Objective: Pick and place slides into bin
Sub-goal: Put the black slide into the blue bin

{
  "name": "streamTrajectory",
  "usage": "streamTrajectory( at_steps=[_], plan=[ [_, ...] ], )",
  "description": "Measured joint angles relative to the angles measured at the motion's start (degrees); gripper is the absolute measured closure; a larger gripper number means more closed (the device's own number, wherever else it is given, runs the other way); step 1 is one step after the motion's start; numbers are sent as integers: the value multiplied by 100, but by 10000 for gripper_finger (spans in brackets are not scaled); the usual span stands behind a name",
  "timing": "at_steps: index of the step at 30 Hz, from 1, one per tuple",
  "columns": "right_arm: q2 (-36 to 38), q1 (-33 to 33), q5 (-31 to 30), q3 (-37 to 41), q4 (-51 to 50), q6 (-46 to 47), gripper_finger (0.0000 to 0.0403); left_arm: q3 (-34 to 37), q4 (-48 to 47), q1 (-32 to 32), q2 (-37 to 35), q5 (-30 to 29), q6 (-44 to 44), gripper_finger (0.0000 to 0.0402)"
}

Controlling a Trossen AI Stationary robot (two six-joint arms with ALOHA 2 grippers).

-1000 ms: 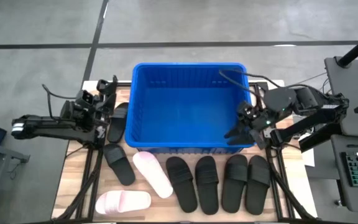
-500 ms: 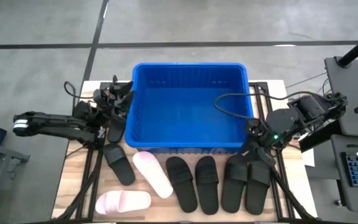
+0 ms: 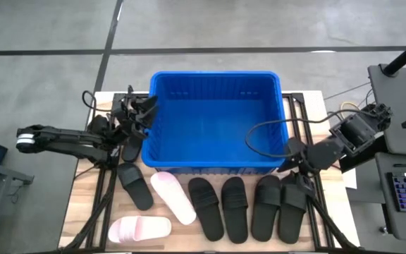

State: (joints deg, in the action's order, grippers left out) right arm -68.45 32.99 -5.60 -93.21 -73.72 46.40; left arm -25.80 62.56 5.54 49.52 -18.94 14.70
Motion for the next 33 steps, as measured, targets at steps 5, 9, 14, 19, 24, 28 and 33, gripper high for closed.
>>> streamTrajectory(
  at_steps=[5, 9, 14, 19, 24, 28, 33],
  plan=[
    [-85, 83, -923, 95, 5, 74, 209, -1, 7, 0, -45, 0, -1, 155],
    [-375, 259, -1251, 107, -6, -146, 209, -2, -2, 0, -47, 0, -2, 155],
    [-913, 466, -1225, 98, -12, -205, 209, -4, -17, 0, -33, 0, -2, 155],
    [-1503, 704, -1224, 96, -448, -64, 209, -7, -13, 0, 10, 2, -2, 155],
    [-2003, 1009, -1198, 98, -1117, 362, 209, -7, -2, 0, 36, 2, -2, 155],
    [-2284, 1260, -1194, 98, -1180, 692, 209, -7, -16, 0, 44, 2, -2, 155],
    [-2652, 1499, -1198, 100, -1178, 927, 209, -7, -4, 0, 90, 2, -2, 155]
  ],
)
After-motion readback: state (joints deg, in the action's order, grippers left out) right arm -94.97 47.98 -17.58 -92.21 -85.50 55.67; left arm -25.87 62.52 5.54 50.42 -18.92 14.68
